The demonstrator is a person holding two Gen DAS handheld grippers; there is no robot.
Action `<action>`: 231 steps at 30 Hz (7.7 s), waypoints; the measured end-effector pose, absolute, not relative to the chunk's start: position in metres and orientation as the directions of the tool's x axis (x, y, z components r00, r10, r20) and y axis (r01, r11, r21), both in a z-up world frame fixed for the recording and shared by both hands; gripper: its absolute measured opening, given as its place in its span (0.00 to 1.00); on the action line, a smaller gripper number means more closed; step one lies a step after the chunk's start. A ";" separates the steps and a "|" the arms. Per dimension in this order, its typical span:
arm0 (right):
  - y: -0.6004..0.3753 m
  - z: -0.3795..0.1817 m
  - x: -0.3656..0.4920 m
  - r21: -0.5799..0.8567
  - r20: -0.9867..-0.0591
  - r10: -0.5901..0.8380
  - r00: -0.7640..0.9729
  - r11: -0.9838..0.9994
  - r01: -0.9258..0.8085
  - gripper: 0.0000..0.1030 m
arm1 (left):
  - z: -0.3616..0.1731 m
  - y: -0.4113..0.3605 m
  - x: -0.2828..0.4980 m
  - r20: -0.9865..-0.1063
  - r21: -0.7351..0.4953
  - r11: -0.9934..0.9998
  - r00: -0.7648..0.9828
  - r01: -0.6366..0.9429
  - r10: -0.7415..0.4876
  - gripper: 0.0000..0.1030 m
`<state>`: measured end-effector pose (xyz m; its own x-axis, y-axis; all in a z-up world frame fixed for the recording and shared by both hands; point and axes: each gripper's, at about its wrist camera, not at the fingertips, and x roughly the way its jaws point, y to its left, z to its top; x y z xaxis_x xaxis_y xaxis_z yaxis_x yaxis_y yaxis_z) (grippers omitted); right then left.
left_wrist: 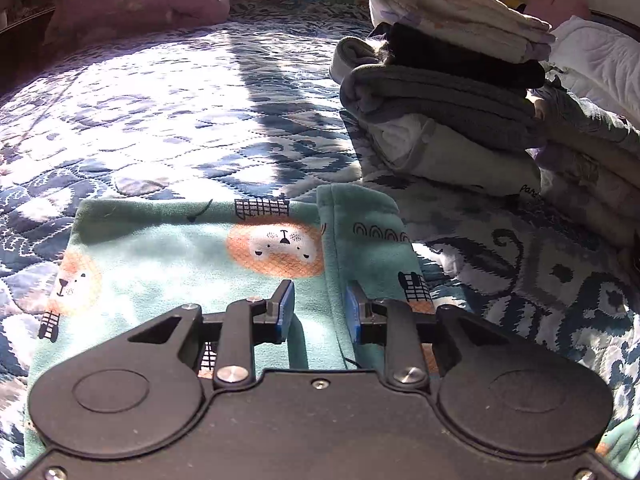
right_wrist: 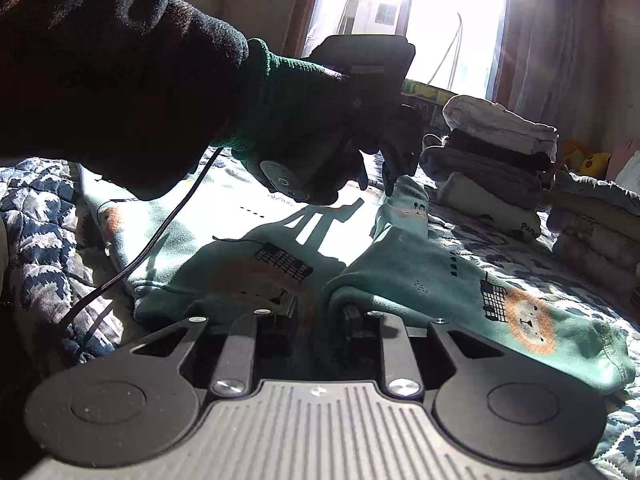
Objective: Fold clothes
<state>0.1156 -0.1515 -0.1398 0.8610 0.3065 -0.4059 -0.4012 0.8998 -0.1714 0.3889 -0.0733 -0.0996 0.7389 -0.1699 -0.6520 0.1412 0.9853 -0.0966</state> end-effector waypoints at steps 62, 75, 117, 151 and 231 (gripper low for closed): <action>-0.143 -0.137 0.085 -0.210 -0.371 0.328 0.869 0.881 -0.423 0.61 | -0.002 0.050 0.209 -0.406 -0.355 0.907 0.836 0.228 -0.369 0.03; -0.143 -0.136 0.086 -0.200 -0.388 0.347 0.854 0.872 -0.446 0.62 | -0.081 0.131 0.187 -0.514 -0.458 0.889 0.816 0.002 -0.266 0.03; -0.163 -0.115 0.119 -0.149 -0.463 0.534 0.708 0.740 -0.656 0.56 | -0.050 0.037 0.256 -0.532 -0.223 0.957 0.800 0.184 -0.278 0.36; -0.160 -0.127 0.130 -0.067 -0.517 0.553 0.653 0.734 -0.676 0.68 | -0.109 -0.082 0.470 -0.765 -0.120 0.969 0.603 0.215 -0.228 0.08; -0.223 -0.137 0.155 0.313 -0.419 0.601 0.680 0.799 -0.513 0.32 | -0.058 -0.032 0.361 -0.496 -0.592 0.806 0.783 0.011 -0.375 0.02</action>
